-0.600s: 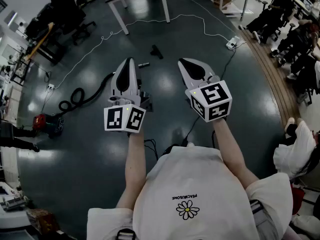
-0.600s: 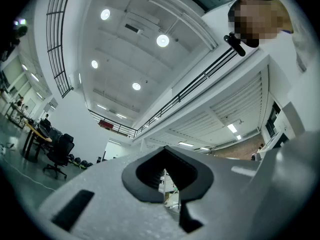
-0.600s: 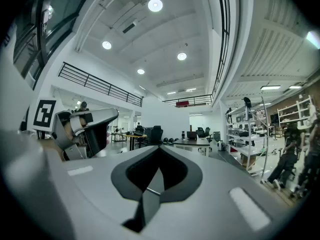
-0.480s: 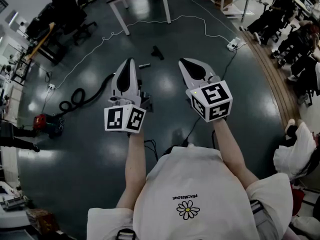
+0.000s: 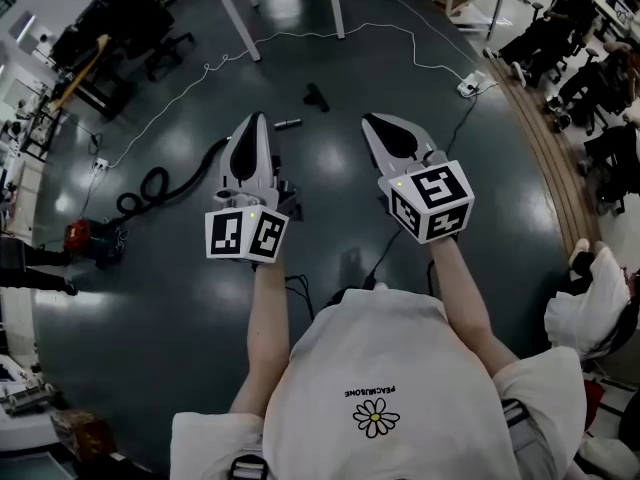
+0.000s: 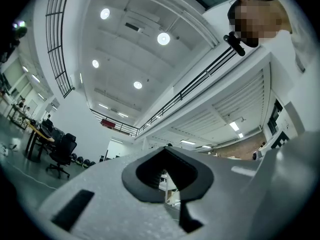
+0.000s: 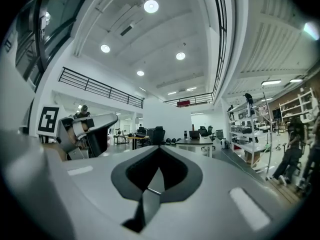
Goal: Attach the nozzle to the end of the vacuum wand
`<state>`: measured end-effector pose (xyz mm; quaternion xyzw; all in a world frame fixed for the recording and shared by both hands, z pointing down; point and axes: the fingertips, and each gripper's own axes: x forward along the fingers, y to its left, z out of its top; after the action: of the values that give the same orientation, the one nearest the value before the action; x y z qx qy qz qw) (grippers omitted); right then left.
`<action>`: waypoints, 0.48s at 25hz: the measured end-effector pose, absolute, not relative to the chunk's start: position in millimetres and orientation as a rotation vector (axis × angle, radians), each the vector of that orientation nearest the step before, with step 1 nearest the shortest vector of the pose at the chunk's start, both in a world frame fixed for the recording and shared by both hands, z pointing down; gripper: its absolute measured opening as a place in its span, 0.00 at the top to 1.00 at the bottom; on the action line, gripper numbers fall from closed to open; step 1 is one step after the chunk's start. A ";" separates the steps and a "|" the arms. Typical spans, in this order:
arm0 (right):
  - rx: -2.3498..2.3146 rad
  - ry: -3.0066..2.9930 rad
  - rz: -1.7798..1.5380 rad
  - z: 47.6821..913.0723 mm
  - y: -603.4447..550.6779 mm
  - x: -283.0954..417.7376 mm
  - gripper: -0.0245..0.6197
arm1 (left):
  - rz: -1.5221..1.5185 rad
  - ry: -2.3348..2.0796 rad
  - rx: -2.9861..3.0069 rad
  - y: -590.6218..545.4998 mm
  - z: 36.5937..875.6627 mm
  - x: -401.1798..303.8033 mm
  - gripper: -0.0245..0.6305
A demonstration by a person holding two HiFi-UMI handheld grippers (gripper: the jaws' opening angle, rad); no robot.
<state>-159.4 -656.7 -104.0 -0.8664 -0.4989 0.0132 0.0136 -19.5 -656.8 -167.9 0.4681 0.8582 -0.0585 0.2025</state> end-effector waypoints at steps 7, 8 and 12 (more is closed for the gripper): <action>-2.679 -1.506 -0.028 -76.3 -629.1 -158.5 0.95 | -0.124 2.405 1.424 -638.9 -134.9 2.6 0.96; -2.678 -1.494 -0.056 -70.3 -621.7 -157.6 0.95 | -0.108 2.412 1.450 -632.5 -127.2 7.1 0.96; -2.686 -1.417 -0.154 -49.1 -578.9 -153.0 0.95 | -0.012 2.392 1.556 -587.3 -97.9 26.4 0.96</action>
<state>-153.0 -578.9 -49.1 -0.8823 -0.4653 -0.0507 0.0506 26.4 -587.3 -97.9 0.5397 0.8295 -0.0041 0.1435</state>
